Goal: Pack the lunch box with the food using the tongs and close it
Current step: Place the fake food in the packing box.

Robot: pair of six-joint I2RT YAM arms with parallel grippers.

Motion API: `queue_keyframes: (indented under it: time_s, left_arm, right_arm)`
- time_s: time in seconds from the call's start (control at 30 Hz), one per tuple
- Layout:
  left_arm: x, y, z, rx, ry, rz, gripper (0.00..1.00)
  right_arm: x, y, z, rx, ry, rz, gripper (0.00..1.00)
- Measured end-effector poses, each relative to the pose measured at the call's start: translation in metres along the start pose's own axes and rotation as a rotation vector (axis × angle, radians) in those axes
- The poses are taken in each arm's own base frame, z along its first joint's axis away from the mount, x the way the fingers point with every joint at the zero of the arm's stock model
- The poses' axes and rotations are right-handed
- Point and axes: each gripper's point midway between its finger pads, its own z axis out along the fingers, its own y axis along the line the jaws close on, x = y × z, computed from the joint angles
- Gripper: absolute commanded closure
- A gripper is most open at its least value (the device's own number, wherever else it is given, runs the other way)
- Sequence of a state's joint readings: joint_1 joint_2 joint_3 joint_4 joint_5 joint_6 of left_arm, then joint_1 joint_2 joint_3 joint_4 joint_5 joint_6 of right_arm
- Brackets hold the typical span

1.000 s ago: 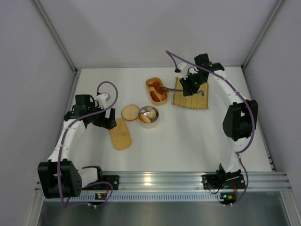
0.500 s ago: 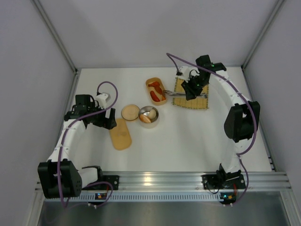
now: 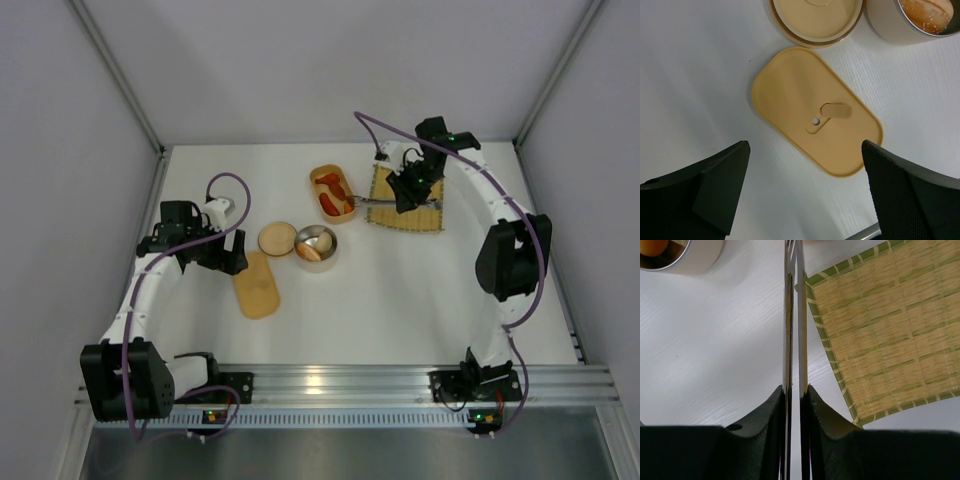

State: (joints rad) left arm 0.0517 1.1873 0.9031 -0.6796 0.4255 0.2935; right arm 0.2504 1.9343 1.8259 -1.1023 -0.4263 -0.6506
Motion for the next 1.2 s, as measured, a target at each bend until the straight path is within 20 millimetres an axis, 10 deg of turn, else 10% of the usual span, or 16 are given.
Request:
queue_keyframes:
  time_s: [1.2]
  left_arm:
    - [-0.002,0.002,0.002,-0.005,-0.014,0.008,0.02]
  right_arm:
    - [-0.025,0.006,0.045,-0.051,0.024,0.033,0.79]
